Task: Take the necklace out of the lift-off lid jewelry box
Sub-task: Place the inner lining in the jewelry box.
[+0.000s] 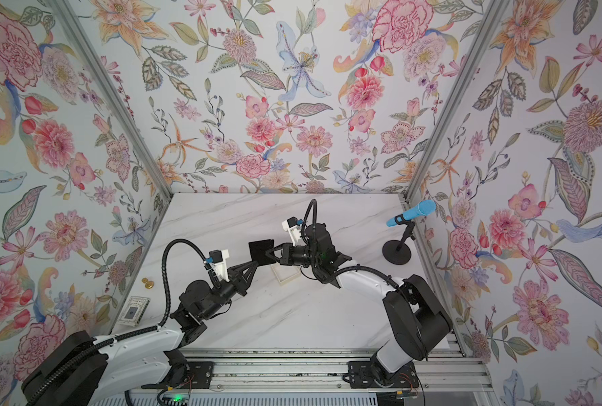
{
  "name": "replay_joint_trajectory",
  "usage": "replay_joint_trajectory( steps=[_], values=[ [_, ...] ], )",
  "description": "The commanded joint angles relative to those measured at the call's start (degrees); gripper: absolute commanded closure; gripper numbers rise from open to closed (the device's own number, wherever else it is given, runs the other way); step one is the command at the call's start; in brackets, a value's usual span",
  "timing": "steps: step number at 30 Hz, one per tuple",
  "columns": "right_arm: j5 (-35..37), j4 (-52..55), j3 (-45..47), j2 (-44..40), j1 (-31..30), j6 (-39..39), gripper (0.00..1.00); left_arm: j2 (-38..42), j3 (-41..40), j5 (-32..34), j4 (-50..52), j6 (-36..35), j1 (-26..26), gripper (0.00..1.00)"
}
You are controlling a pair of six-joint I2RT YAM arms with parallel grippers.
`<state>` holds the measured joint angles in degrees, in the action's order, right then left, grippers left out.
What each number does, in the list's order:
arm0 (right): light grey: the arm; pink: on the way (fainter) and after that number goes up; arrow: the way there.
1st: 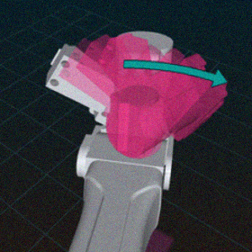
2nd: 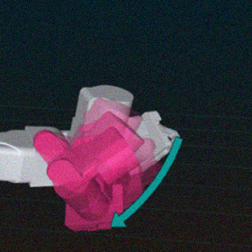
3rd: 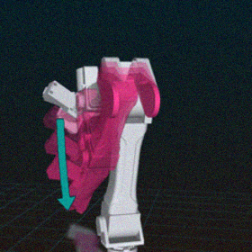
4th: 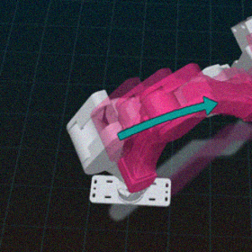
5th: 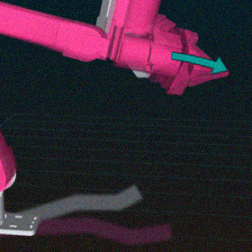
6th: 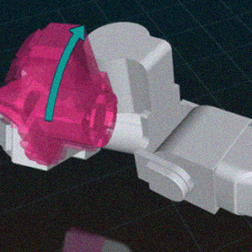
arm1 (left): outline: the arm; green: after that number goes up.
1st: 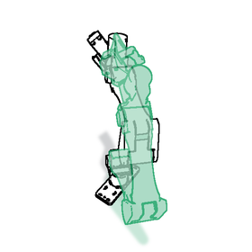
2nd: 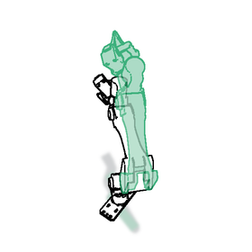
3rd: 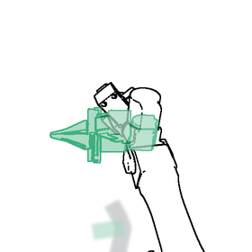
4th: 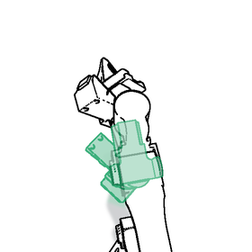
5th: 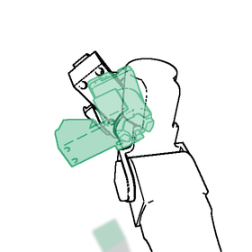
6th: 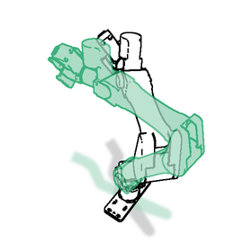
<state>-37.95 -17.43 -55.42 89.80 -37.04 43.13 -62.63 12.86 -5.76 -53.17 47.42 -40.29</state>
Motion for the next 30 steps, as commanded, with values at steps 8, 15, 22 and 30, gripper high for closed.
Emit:
replay_joint_trajectory(
  steps=[8,15,22,30],
  values=[
    [3.04,36.93,-13.28,3.99,8.16,-22.19,0.94,6.91,5.99,10.16,20.15,-6.23,0.2,0.59],
    [6.48,45.89,-18.15,11.0,7.98,-28.76,0.95,0.22,12.53,10.56,26.12,-10.2,0.26,0.61],
    [9.39,50.86,-21.54,15.2,7.27,-32.56,0.95,-9.05,16.18,7.02,24.14,-11.56,0.22,0.64],
    [9.81,52.7,-24.06,18.23,5.75,-34.21,0.95,-15.17,17.53,4.72,20.51,-12.17,0.12,0.65]
  ],
)
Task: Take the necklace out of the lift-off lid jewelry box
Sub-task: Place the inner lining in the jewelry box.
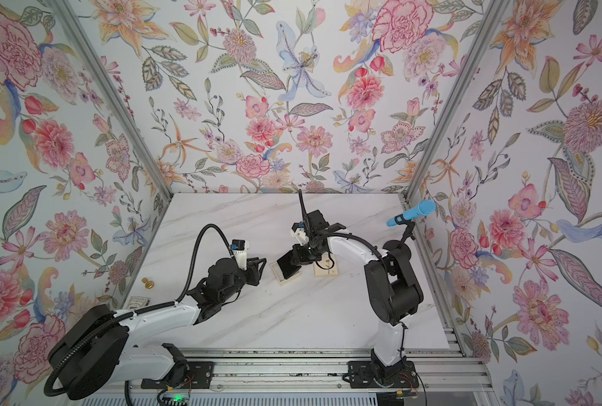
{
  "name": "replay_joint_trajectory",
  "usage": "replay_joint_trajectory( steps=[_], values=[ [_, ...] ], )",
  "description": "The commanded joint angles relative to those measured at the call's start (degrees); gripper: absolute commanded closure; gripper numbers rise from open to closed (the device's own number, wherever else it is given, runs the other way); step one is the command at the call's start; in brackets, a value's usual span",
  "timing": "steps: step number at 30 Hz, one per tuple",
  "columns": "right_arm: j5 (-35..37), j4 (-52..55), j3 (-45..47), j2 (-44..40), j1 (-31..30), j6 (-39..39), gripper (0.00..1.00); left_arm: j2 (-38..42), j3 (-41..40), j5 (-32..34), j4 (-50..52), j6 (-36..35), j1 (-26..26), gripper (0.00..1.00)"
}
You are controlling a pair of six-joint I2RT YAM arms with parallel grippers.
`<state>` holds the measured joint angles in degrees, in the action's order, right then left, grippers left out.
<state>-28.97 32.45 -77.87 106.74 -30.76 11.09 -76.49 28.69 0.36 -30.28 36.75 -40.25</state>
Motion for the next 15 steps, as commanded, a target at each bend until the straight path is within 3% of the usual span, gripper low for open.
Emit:
replay_joint_trajectory(
  steps=[1,15],
  values=[
    [0.83,3.05,-1.97,1.64,-0.6,-2.37,0.95,-1.99,2.02,-1.72,-2.49,-1.67,0.01,0.65],
    [-0.2,3.07,-5.88,5.95,-1.48,-1.86,0.95,-9.22,3.83,-5.66,-6.95,-1.16,-0.37,0.67]
  ],
)
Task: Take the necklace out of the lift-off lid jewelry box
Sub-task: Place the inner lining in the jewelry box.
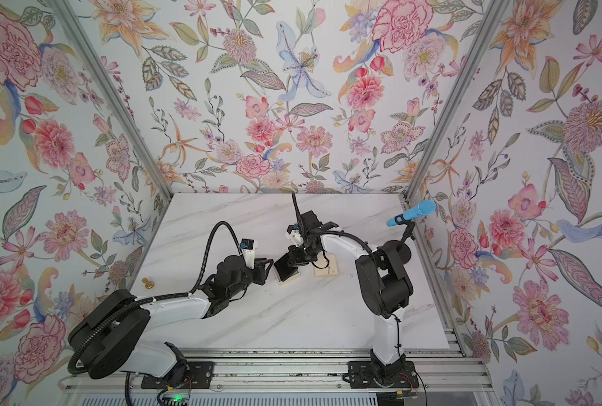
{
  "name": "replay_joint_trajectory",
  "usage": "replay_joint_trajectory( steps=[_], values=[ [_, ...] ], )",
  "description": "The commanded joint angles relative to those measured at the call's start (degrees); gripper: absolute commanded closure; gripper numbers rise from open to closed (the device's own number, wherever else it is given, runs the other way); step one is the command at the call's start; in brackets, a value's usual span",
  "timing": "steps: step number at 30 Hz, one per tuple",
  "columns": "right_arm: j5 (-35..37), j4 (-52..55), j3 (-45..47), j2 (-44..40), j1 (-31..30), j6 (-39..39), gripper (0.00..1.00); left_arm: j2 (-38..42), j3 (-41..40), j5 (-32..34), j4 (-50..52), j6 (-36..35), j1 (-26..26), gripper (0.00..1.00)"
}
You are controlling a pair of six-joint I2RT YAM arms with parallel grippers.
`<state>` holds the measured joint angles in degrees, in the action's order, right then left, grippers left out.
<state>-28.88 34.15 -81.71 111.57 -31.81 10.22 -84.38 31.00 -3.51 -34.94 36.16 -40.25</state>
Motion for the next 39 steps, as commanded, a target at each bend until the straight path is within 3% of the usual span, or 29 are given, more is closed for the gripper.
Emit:
replay_joint_trajectory(
  steps=[1,12,23,29,39],
  values=[
    [-0.37,1.39,-2.45,1.45,-0.51,-0.96,0.95,-1.8,1.68,-1.98,-2.46,-0.57,-0.51,0.67],
    [0.96,1.13,-2.78,3.55,-0.78,0.73,0.96,-9.57,3.73,-3.55,-4.74,0.53,-1.49,0.68],
    [0.66,-10.01,5.28,0.98,-0.62,9.54,0.96,-12.16,4.47,-3.79,-5.21,1.42,-1.69,0.69],
    [4.48,-14.86,8.76,-0.3,-1.71,13.69,0.96,-13.32,5.22,-4.14,-4.48,1.8,-1.86,0.7],
    [10.16,-15.86,8.59,-0.07,-3.84,16.29,0.89,-13.88,5.39,-3.29,-2.46,2.23,-2.66,0.84]
  ],
)
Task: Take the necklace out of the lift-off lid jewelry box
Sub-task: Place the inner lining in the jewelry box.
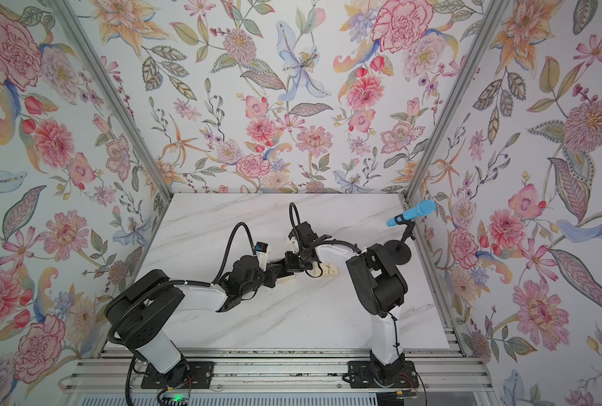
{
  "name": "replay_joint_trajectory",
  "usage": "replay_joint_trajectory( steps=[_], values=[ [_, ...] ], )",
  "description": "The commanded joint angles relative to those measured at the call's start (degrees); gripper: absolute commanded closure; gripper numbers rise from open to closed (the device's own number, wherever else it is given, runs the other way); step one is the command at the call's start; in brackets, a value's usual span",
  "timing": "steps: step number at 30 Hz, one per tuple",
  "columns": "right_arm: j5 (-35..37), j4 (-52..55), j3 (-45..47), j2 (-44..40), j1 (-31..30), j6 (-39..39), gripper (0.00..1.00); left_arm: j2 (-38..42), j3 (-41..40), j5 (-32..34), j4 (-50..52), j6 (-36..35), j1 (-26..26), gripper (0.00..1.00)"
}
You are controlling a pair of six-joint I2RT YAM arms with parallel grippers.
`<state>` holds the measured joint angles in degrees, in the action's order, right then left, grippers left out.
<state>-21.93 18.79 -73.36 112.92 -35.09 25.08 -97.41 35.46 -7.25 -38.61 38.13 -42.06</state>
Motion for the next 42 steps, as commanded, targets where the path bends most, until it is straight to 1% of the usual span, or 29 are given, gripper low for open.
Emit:
replay_joint_trajectory(
  steps=[1,8,12,17,20,22,24,25,27,29,32,36,40,41,42],
  values=[
    [3.75,-0.47,0.16,-1.32,-0.8,1.49,0.86,-1.15,1.16,0.64,1.58,0.44,-0.83,0.84],
    [4.18,-0.5,0.32,-2.67,-1.21,1.31,0.7,-2.86,2.15,1.31,3.21,1.09,-0.83,0.87],
    [4.09,-0.44,0.24,-4.6,-1.27,1.03,0.64,-3.4,2.24,1.62,3.38,1.43,-0.83,0.9],
    [4.18,-0.37,0.26,-6.56,-1.34,1.03,0.49,-3.31,1.9,1.72,3.0,1.91,-0.82,0.91],
    [4.35,-0.35,0.4,-7.19,-1.37,0.94,0.46,-3.14,1.92,1.71,2.86,1.82,-0.83,0.92],
    [4.43,-0.19,0.35,-7.15,-1.47,0.89,0.48,-3.14,2.06,1.62,2.88,1.73,-0.83,0.92],
    [4.32,0.01,0.35,-6.77,-1.47,0.85,0.57,-3.13,2.1,1.41,2.71,1.7,-0.83,0.92],
    [4.52,0.1,0.46,-6.67,-1.47,0.98,0.65,-3.08,2.07,1.28,2.65,1.77,-0.83,0.92],
    [4.99,0.11,0.69,-6.36,-1.41,1.03,0.77,-3.01,2.03,1.27,2.66,1.86,-0.82,0.92],
    [5.44,0.11,0.92,-6.06,-1.47,1.09,0.81,-2.92,1.9,1.36,2.54,1.78,-0.83,0.92],
    [6.17,0.2,1.02,-5.38,-1.47,1.09,0.86,-2.88,1.98,1.36,2.67,1.75,-0.83,0.92],
    [8.03,0.46,1.44,-4.34,-1.73,1.07,0.86,-2.75,1.92,1.27,2.06,1.6,-0.8,0.91],
    [9.47,0.47,2.14,-3.51,-1.73,1.34,0.86,-2.64,2.87,0.59,1.77,0.7,-0.83,0.82],
    [9.85,0.5,2.33,-3.35,-3.43,1.36,0.86,-2.81,3.25,0.33,1.84,0.51,-0.83,0.8],
    [10.27,0.51,2.57,-3.33,-3.62,1.5,0.86,-2.88,3.58,0.17,1.89,0.32,-0.87,0.78]
  ],
)
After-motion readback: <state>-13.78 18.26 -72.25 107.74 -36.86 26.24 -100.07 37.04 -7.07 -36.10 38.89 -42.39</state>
